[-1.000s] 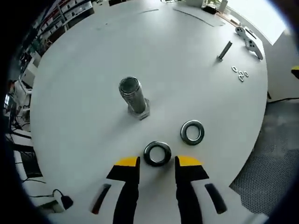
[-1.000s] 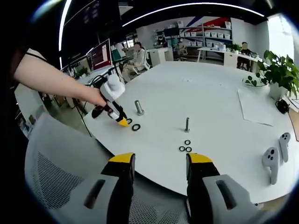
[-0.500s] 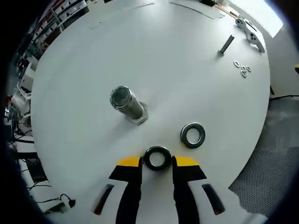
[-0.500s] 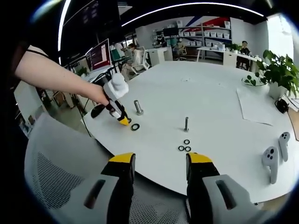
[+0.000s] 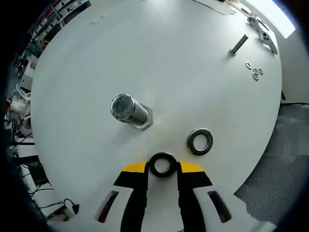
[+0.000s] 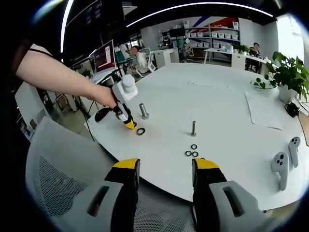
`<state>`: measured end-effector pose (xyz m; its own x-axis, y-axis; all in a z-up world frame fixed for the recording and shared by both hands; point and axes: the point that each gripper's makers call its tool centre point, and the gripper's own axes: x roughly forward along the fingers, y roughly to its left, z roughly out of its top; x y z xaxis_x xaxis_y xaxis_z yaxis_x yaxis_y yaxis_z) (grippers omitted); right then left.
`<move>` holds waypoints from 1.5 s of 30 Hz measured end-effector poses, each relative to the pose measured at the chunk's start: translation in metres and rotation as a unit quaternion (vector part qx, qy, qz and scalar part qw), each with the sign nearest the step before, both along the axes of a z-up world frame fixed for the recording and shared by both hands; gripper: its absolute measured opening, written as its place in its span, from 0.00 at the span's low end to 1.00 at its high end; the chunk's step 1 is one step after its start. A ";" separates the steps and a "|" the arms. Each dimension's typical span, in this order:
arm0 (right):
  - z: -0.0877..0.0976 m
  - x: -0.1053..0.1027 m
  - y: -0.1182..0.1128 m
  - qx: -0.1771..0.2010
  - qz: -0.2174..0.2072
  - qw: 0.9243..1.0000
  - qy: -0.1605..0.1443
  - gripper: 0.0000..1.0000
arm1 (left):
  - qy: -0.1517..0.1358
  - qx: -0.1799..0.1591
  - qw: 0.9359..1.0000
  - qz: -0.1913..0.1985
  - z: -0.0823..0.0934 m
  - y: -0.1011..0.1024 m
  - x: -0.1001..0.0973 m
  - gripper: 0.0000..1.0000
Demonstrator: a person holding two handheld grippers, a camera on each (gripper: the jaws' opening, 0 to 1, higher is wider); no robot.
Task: Place the washer onto the threaded stud by aligning its center hole with the stud, sliding it down to the base, and recovering from edge contact or off-axis alignment until the washer reaches the visible bottom stop.
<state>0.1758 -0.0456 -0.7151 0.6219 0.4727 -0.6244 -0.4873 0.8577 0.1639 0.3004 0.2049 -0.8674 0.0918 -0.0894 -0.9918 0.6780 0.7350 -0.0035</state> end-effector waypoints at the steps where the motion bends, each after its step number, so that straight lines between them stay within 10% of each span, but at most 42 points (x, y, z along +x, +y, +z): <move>1: 0.000 0.000 0.000 0.000 0.000 1.000 0.000 0.46 | -0.001 -0.002 1.000 -0.001 0.000 0.000 0.000 0.21; 45: 0.000 0.000 0.000 0.000 0.003 1.000 0.001 0.46 | -0.029 -0.019 0.999 0.037 0.001 -0.002 -0.003 0.21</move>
